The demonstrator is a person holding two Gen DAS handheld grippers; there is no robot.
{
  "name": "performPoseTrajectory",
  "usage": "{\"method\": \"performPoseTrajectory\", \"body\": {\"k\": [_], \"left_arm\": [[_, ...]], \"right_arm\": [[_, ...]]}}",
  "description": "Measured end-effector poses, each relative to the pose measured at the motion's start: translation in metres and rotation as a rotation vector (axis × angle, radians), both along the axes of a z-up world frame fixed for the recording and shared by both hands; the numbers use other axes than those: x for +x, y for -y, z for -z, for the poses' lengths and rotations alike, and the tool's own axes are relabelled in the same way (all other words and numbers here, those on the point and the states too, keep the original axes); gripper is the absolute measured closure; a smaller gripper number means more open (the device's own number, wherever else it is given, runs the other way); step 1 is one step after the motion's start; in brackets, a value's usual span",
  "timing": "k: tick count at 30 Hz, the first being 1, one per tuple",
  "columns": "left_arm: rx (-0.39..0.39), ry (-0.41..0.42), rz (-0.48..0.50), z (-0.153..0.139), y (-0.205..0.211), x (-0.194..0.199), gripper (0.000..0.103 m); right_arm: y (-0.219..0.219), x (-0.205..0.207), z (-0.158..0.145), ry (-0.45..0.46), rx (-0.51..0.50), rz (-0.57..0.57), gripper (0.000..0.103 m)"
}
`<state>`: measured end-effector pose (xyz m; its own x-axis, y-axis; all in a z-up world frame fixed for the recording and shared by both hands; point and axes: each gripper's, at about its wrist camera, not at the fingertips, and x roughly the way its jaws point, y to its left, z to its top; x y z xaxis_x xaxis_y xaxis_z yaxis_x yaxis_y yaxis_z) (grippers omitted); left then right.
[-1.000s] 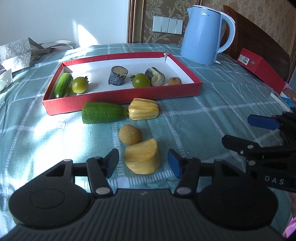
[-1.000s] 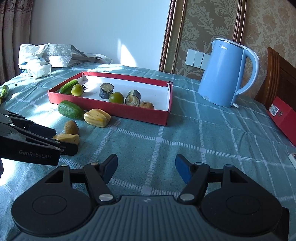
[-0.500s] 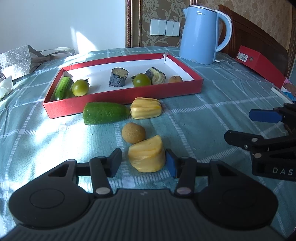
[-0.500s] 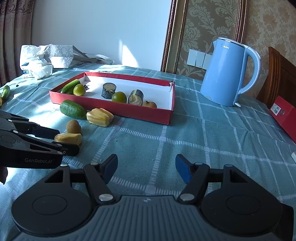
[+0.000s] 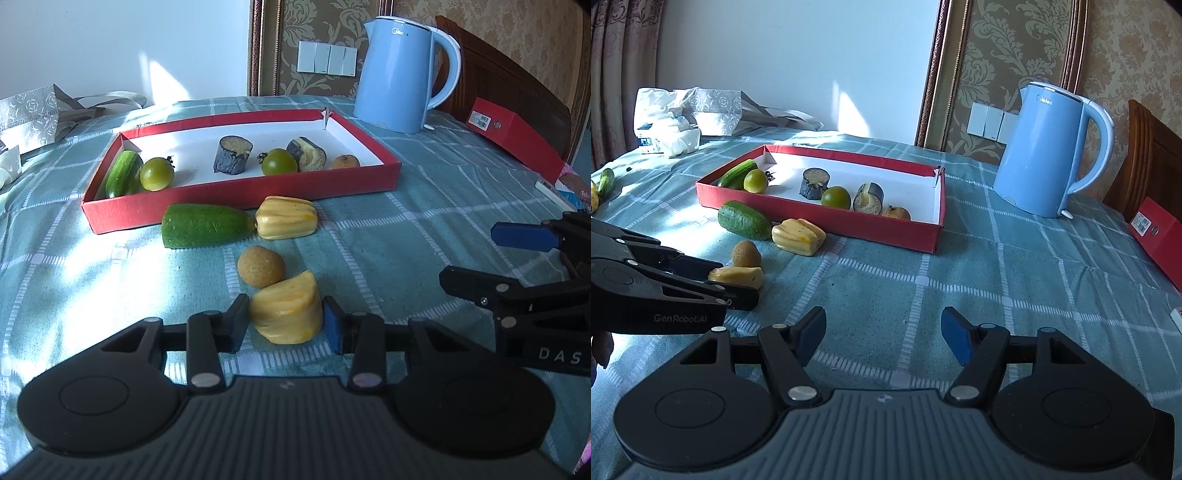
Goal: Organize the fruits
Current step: 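Close the right tool on another brown kiwi while the left tool holds the yellow chunk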
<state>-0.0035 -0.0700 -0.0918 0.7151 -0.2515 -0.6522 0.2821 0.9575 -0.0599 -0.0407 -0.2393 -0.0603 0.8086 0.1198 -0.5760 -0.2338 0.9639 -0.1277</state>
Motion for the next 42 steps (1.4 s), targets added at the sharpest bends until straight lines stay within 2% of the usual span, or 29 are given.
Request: {"method": "performPoseTrajectory", "body": {"k": [31,40,42], "left_arm": [[0.001,-0.005,-0.091,-0.005,-0.038,-0.013,0.065],[0.002,-0.011,-0.113,-0.004,-0.046,-0.012,0.065],[0.003,-0.011,-0.122,-0.005,-0.049,-0.012,0.065]], "right_arm": [[-0.033,0.002,0.005,0.019,0.004,-0.104,0.035],[-0.043,0.026,0.009,0.016,0.004,-0.159,0.036],[-0.044,0.033,0.010,0.016,-0.001,-0.171,0.044]]}}
